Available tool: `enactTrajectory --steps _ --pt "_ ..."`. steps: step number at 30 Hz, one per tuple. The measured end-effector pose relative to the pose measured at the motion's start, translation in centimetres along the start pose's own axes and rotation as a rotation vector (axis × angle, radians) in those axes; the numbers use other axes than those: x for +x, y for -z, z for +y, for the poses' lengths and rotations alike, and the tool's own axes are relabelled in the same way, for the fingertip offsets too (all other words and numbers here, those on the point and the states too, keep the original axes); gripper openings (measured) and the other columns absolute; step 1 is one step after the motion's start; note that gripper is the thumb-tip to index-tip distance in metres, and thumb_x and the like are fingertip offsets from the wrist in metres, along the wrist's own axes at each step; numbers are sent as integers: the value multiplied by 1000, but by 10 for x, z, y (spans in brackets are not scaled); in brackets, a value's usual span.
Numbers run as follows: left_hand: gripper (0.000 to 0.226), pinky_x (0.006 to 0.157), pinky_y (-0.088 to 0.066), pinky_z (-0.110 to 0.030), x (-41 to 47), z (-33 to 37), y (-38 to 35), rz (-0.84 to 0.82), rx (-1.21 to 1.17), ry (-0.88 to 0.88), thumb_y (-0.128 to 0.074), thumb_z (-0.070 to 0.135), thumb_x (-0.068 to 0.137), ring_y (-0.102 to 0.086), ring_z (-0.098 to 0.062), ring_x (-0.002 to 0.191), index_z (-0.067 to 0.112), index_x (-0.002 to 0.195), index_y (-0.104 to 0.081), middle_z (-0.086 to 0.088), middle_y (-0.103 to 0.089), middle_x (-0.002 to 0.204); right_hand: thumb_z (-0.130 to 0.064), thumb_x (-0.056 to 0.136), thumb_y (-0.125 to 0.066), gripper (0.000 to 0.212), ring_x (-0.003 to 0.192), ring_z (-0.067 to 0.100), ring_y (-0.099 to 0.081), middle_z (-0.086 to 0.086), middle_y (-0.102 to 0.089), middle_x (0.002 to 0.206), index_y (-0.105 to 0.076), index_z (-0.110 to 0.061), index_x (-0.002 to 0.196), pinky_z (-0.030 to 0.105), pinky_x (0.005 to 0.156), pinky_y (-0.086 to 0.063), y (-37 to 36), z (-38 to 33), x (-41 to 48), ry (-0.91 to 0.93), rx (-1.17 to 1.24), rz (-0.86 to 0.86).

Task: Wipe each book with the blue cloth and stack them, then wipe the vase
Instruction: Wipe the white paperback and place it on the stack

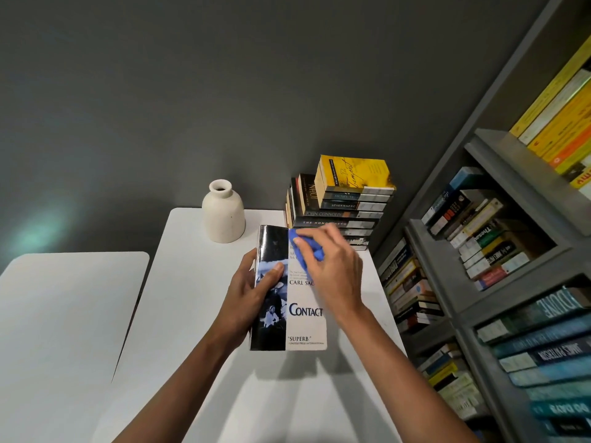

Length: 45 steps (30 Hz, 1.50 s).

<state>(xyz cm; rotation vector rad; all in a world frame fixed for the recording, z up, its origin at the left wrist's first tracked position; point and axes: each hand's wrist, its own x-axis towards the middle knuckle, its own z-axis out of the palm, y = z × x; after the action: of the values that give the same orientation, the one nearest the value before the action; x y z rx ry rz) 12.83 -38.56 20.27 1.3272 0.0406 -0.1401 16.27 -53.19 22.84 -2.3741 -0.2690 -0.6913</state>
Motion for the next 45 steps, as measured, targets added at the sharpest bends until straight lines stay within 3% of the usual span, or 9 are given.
enactTrajectory --steps 3,8,13,19,25,30,34,40,45 --pt "35 73 -58 -37 2 4 7 -54 11 16 -59 14 95 -72 -32 93 19 129 -52 -11 -73 107 -42 89 -58 22 75 8 -60 -12 -59 92 -72 -29 101 32 60 -53 2 -3 -13 125 102 -129" --pt "40 77 -58 -37 1 4 6 -141 21 77 -65 12 91 -72 -31 96 15 129 -52 -11 -73 109 -33 90 -64 13 71 9 -58 -9 -56 90 -71 -24 95 36 56 -52 5 15 7 6 27 27" --pt "40 72 -57 -32 5 4 9 -146 27 60 -60 0 92 -72 -28 91 12 129 -52 -13 -73 106 -39 89 -63 18 75 5 -57 -13 -55 91 -72 -31 101 31 60 -51 -1 -4 -18 149 116 -160" --pt "50 77 -57 -31 8 6 8 -181 -45 79 -66 -6 86 -70 -28 100 13 131 -53 -14 -71 115 -35 89 -65 15 77 7 -56 -9 -54 91 -72 -25 99 31 58 -51 -9 2 13 76 8 -34" --pt "48 73 -57 -34 6 0 16 -197 -33 107 -71 0 81 -71 -33 92 10 125 -54 -21 -71 108 -45 86 -62 23 76 4 -54 -11 -56 87 -72 -28 97 27 62 -51 -6 -3 -7 254 59 -231" --pt "52 75 -55 -30 11 4 12 -218 -7 81 -72 1 80 -71 -29 99 12 128 -55 -12 -72 112 -35 87 -67 17 76 11 -57 -6 -57 86 -73 -21 95 32 60 -50 -12 0 22 146 6 -40" --pt "38 71 -53 -25 13 4 15 -186 53 50 -68 0 75 -69 -18 88 12 110 -60 -4 -72 96 -38 87 -68 16 76 8 -56 -9 -57 84 -74 -26 96 26 63 -48 -14 -15 -12 247 47 -142" --pt "47 78 -58 -40 14 5 8 -205 55 54 -68 -1 86 -72 -34 94 13 128 -52 -13 -73 109 -36 88 -66 18 78 12 -59 -4 -58 89 -71 -20 94 36 59 -53 -19 -4 27 90 1 16" --pt "49 78 -58 -39 16 5 16 -144 34 50 -66 -3 87 -72 -32 95 16 129 -53 -12 -73 110 -35 90 -63 18 75 13 -58 -3 -58 88 -70 -19 96 26 56 -50 -15 5 -5 184 -66 17"
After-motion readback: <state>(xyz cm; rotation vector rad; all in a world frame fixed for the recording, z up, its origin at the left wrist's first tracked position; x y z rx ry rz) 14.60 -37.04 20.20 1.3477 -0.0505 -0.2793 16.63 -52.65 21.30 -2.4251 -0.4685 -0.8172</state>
